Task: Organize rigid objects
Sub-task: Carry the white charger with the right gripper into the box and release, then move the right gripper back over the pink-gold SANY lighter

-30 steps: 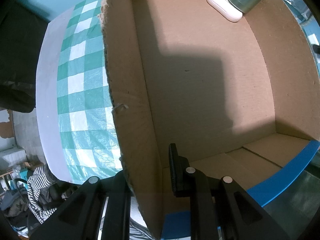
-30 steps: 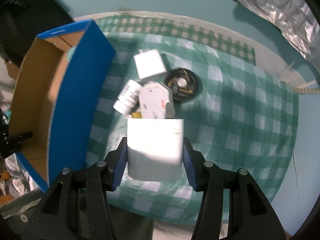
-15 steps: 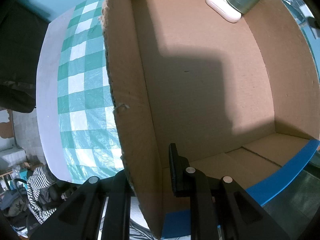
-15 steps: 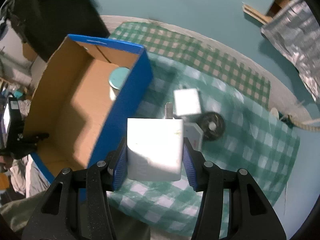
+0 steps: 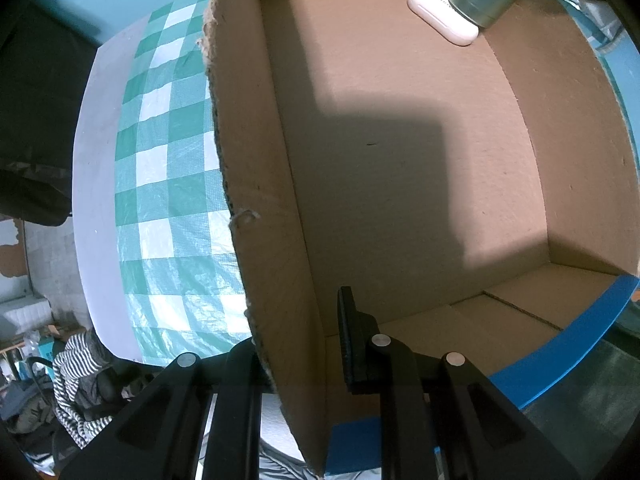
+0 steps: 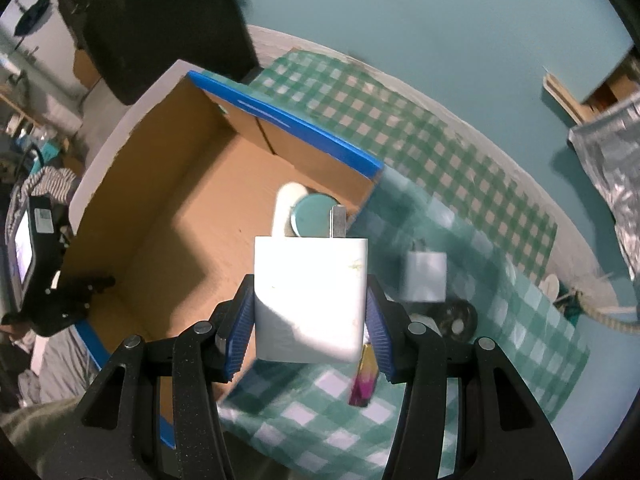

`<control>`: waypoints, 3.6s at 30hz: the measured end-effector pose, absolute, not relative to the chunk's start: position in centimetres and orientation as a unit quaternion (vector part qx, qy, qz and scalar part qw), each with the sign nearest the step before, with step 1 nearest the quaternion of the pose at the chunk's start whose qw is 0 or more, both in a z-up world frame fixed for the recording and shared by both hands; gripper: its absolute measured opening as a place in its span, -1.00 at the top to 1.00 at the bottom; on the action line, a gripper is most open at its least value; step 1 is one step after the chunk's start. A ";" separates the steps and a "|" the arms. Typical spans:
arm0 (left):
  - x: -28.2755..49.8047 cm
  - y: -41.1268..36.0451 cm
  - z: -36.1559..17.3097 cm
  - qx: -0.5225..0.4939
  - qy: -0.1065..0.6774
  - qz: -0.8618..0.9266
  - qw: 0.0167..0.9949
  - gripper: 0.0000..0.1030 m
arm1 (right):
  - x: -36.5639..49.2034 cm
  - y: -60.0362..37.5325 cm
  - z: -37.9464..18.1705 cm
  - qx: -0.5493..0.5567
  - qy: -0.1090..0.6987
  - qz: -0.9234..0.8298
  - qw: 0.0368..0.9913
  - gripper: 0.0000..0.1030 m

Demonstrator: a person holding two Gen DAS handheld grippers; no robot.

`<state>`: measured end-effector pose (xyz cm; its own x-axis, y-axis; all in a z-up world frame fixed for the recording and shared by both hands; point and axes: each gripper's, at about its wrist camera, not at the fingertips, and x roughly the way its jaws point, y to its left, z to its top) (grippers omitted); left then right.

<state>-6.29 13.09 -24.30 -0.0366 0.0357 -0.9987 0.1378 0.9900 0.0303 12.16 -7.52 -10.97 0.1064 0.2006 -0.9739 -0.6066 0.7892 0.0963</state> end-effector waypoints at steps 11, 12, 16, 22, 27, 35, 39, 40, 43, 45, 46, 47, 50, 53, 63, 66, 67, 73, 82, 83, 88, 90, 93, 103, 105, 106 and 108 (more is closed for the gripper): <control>-6.3 12.7 -24.4 0.066 0.719 -0.039 0.691 0.69 | 12.4 -4.0 -12.7 -0.215 0.608 0.294 0.706 0.01; -6.3 12.6 -24.3 0.066 0.719 -0.040 0.691 0.69 | 12.4 -3.8 -12.9 -0.219 0.607 0.295 0.705 0.01; -6.2 12.3 -24.3 0.067 0.719 -0.041 0.691 0.69 | 12.5 -3.2 -13.5 -0.229 0.607 0.292 0.703 0.01; -6.2 12.0 -24.2 0.069 0.719 -0.042 0.690 0.69 | 13.3 -2.6 -13.6 -0.232 0.608 0.288 0.702 0.01; -6.1 12.1 -24.2 0.066 0.719 -0.043 0.690 0.69 | 13.2 -2.2 -13.8 -0.233 0.614 0.290 0.696 -0.02; -6.1 12.2 -24.1 0.064 0.720 -0.044 0.689 0.69 | 13.2 -2.4 -13.3 -0.226 0.610 0.283 0.705 -0.02; -6.1 12.3 -24.2 0.061 0.721 -0.044 0.689 0.69 | 13.3 -2.8 -13.0 -0.221 0.613 0.279 0.706 -0.02; -6.1 12.4 -24.2 0.062 0.721 -0.044 0.689 0.69 | 13.4 -3.0 -12.8 -0.218 0.613 0.277 0.707 -0.02; -6.2 12.5 -24.2 0.064 0.720 -0.045 0.690 0.69 | 13.5 -3.4 -12.4 -0.211 0.613 0.273 0.711 -0.02; -6.2 12.5 -24.2 0.064 0.720 -0.045 0.690 0.69 | 13.5 -3.7 -12.1 -0.207 0.613 0.272 0.712 -0.02; -6.2 12.5 -24.2 0.064 0.720 -0.045 0.689 0.69 | 13.4 -3.8 -11.9 -0.206 0.612 0.272 0.713 -0.02; -6.3 12.6 -24.2 0.064 0.720 -0.045 0.689 0.69 | 13.4 -3.9 -11.7 -0.205 0.612 0.272 0.714 -0.02; -6.4 12.6 -24.1 0.066 0.720 -0.045 0.690 0.69 | 13.3 -4.3 -11.1 -0.199 0.612 0.270 0.717 -0.03; -6.4 12.5 -24.0 0.065 0.720 -0.044 0.690 0.69 | 13.1 -4.8 -10.5 -0.193 0.611 0.269 0.720 -0.03; -6.4 12.7 -23.8 0.065 0.719 -0.042 0.691 0.69 | 12.4 -7.2 -9.0 -0.176 0.609 0.263 0.727 -0.03; -6.4 12.7 -23.7 0.065 0.719 -0.041 0.691 0.69 | 12.1 -8.3 -8.8 -0.174 0.610 0.261 0.727 -0.03; -6.4 12.6 -23.8 0.065 0.719 -0.041 0.691 0.69 | 12.0 -8.5 -8.7 -0.173 0.611 0.259 0.728 -0.03; -6.4 12.7 -23.6 0.066 0.719 -0.041 0.690 0.69 | 11.5 -11.8 -9.4 -0.162 0.628 0.232 0.725 -0.03; -6.5 12.5 -23.3 0.068 0.720 -0.040 0.690 0.69 | 10.7 -16.1 -12.6 -0.134 0.664 0.196 0.709 -0.03; -6.5 12.5 -23.4 0.068 0.719 -0.040 0.690 0.69 | 10.6 -16.3 -13.0 -0.133 0.668 0.193 0.707 -0.03; -6.5 12.5 -23.3 0.069 0.719 -0.041 0.690 0.69 | 9.8 -17.9 -16.1 -0.122 0.691 0.176 0.690 -0.03; -6.5 12.3 -23.2 0.070 0.719 -0.041 0.690 0.69 | 9.5 -18.2 -17.4 -0.111 0.699 0.177 0.684 -0.03; -6.5 12.3 -23.3 0.069 0.720 -0.042 0.689 0.69 | 9.1 -18.5 -19.1 -0.101 0.707 0.177 0.677 -0.03; -6.4 12.4 -23.5 0.071 0.721 -0.043 0.688 0.69 | 9.1 -18.0 -22.9 -0.110 0.719 0.167 0.665 -0.03; -6.4 12.4 -23.5 0.071 0.721 -0.043 0.688 0.69 | 9.2 -17.7 -23.2 -0.112 0.717 0.169 0.667 -0.02; -6.4 12.3 -23.5 0.071 0.721 -0.043 0.688 0.69 | 9.3 -17.5 -23.3 -0.114 0.717 0.167 0.667 -0.02; -6.4 12.3 -23.6 0.071 0.721 -0.043 0.688 0.69 | 9.5 -17.2 -23.5 -0.117 0.716 0.165 0.668 -0.01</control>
<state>-6.37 12.30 -23.57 -0.0433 0.0436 -0.9981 0.1618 0.9862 0.0360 9.51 -17.15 -23.52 -0.0813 0.0530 -0.9953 -0.3884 0.9180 0.0806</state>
